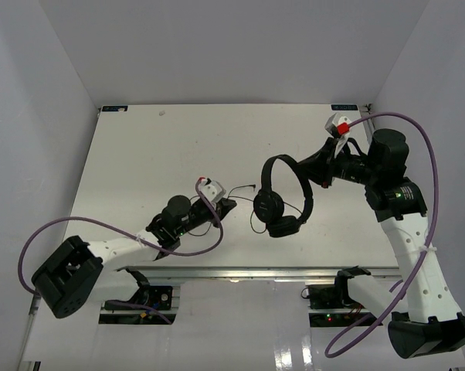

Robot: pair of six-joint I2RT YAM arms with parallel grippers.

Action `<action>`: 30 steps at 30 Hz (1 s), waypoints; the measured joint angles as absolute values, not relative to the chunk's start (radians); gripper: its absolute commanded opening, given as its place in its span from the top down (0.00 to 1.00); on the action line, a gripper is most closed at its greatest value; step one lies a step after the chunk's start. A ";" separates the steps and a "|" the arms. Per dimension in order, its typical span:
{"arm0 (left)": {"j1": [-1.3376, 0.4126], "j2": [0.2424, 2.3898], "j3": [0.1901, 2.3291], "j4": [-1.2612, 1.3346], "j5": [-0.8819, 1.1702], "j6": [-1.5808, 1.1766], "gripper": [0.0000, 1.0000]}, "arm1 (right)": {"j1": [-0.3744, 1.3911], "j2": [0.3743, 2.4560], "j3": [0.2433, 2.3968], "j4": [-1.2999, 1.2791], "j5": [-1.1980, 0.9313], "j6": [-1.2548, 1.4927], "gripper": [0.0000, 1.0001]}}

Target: Wrap the headphones

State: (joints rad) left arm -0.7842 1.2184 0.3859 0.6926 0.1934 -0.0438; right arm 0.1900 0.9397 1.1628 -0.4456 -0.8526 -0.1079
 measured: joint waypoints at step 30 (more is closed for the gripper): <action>-0.650 1.278 0.937 -0.160 0.816 -0.544 1.00 | 0.465 0.925 0.807 -0.255 -0.111 -0.401 0.92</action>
State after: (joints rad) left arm -0.6498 1.2783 0.9371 -0.1595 0.8163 -0.5437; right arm 0.4653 0.9254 0.8072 -0.2550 -0.1106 -0.4007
